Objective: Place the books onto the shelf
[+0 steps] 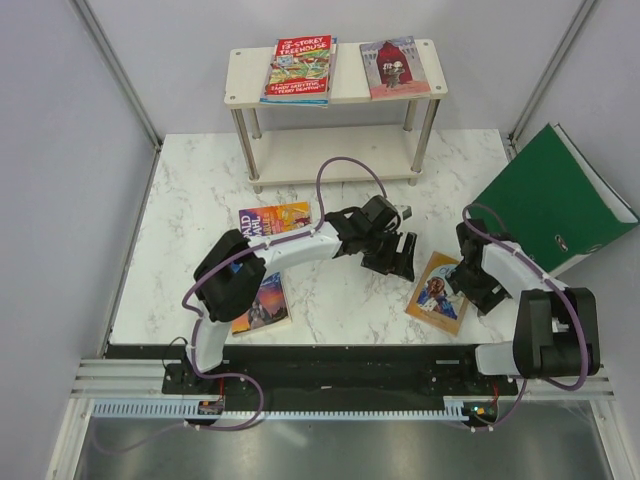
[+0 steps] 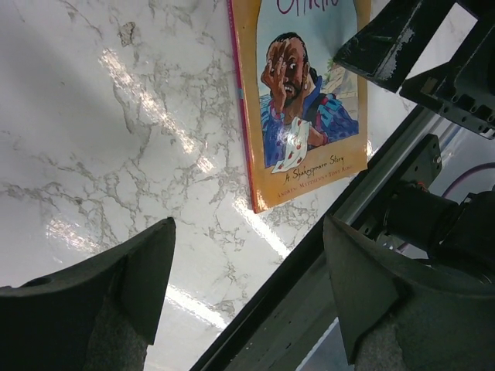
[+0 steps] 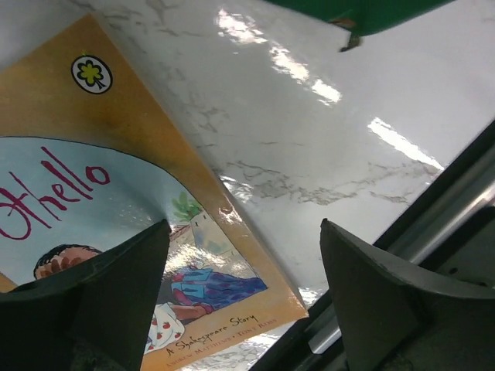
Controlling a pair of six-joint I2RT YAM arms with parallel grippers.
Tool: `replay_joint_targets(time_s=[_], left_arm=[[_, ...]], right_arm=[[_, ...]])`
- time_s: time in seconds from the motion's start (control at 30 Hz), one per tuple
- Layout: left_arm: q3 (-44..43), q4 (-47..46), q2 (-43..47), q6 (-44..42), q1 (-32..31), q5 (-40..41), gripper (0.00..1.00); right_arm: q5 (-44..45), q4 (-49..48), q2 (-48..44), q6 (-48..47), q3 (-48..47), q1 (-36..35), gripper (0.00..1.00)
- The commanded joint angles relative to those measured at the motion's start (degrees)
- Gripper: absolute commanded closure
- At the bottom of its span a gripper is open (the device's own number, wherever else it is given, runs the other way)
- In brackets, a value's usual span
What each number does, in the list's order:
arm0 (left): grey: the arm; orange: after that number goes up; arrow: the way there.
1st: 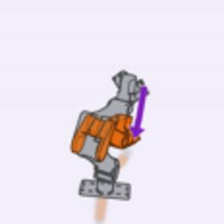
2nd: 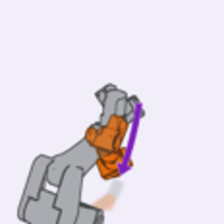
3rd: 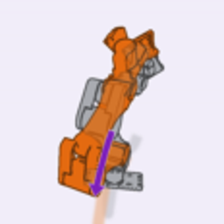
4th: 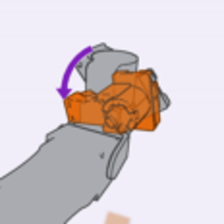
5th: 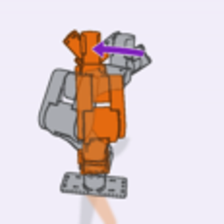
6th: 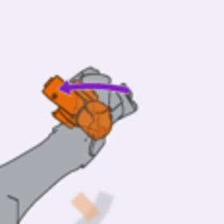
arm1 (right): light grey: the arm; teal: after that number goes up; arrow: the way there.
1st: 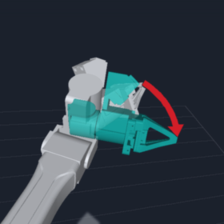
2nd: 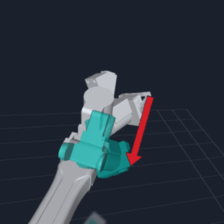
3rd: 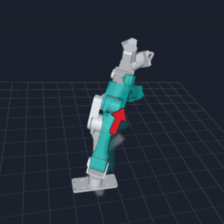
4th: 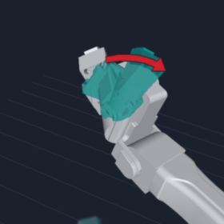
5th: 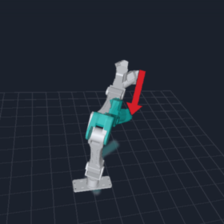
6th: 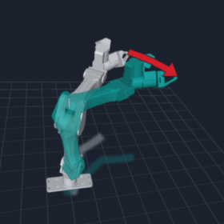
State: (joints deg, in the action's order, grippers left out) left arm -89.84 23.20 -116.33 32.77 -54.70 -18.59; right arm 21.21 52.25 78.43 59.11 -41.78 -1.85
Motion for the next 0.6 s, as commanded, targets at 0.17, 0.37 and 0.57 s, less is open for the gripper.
replay_joint_targets(time_s=[0.17,0.37,0.57], left_arm=[[0.98,-1.93,2.25,0.89,1.43,-0.48,0.17],[2.04,-1.49,1.90,0.62,2.23,-0.13,0.16],[6.68,-1.49,2.07,1.94,5.12,-0.13,0.16]], right_arm=[[-12.94,-15.41,-2.50,-5.06,6.80,0.00,0.14],[-17.70,-18.85,0.31,-8.75,6.71,-1.05,0.18],[-19.36,-21.13,2.16,-10.77,3.82,-4.30,0.18]])
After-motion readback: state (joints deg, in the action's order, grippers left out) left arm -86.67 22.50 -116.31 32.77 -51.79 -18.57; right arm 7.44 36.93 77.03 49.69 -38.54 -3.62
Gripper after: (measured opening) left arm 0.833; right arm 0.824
